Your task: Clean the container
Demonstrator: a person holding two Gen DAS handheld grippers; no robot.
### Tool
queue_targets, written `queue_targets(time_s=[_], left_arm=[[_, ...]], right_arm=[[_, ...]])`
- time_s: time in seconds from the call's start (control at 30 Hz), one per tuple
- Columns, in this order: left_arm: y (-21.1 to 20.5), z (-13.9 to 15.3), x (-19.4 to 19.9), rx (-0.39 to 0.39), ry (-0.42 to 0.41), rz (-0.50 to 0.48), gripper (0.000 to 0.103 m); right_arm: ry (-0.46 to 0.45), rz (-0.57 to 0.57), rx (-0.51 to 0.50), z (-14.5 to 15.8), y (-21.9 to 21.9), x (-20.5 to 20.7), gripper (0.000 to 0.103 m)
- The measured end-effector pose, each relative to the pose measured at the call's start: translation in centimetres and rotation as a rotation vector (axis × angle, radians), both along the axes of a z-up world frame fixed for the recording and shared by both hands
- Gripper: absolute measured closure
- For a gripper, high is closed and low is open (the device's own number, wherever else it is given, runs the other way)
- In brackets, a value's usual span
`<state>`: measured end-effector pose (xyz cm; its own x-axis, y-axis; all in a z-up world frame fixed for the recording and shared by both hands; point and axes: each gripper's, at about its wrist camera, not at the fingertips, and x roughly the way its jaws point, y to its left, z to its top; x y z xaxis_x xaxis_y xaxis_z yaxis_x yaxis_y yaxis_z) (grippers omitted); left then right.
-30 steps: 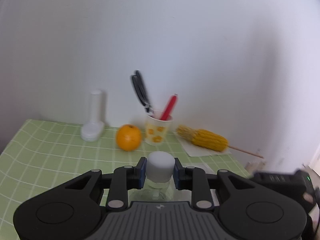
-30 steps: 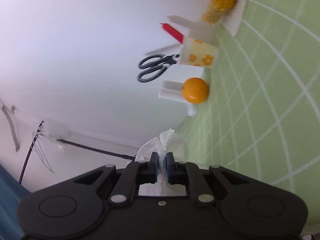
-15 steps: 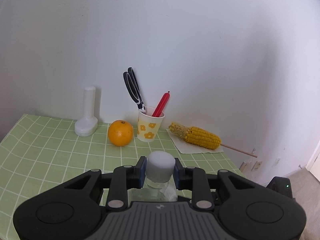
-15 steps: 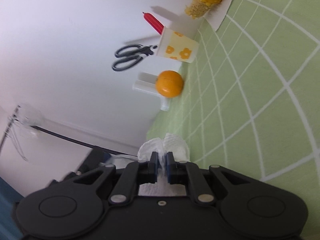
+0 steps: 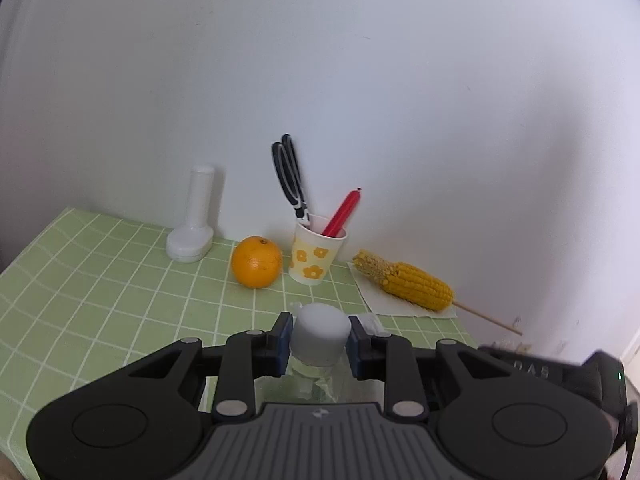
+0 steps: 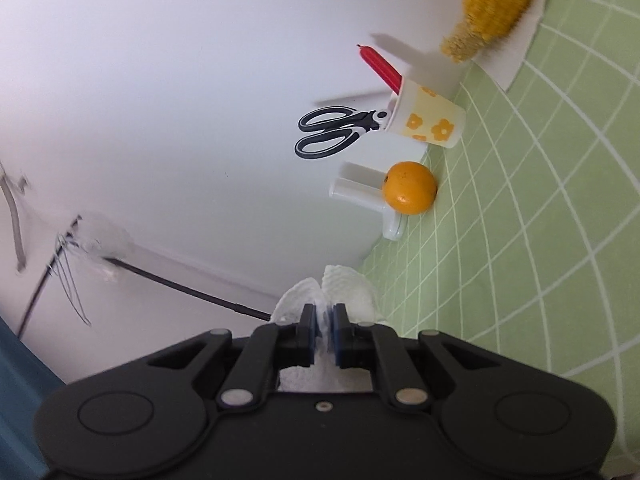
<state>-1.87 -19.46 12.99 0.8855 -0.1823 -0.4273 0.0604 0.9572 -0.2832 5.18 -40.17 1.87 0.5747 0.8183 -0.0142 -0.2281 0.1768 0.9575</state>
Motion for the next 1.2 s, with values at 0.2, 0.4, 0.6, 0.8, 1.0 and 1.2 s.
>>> queue_targets(time_s=[0.2, 0.4, 0.6, 0.8, 1.0, 1.2], left_arm=[[-0.1, 0.1, 0.2, -0.025, 0.006, 0.042, 0.073], [-0.7, 0.3, 0.2, -0.025, 0.005, 0.022, 0.072], [-0.6, 0.5, 0.1, -0.030, 0.006, 0.023, 0.071], [0.0, 0.5, 0.1, -0.053, 0.010, 0.032, 0.071], [0.0, 0.5, 0.0, -0.047, 0.005, 0.019, 0.071], [1.3, 0.5, -0.1, -0.069, 0.005, 0.012, 0.072]], right_arm=[[0.062, -0.032, -0.202, -1.2, 0.8, -0.9, 0.094], [0.096, -0.048, -0.151, -1.3, 0.2, -1.8, 0.094], [0.019, -0.092, -0.060, 1.5, 0.3, -2.6, 0.094], [0.029, -0.101, -0.256, 0.9, 1.7, -3.1, 0.094], [0.001, -0.103, -0.470, 0.1, 3.3, -3.4, 0.094], [0.006, -0.077, -0.293, 0.8, 2.1, -1.8, 0.094]])
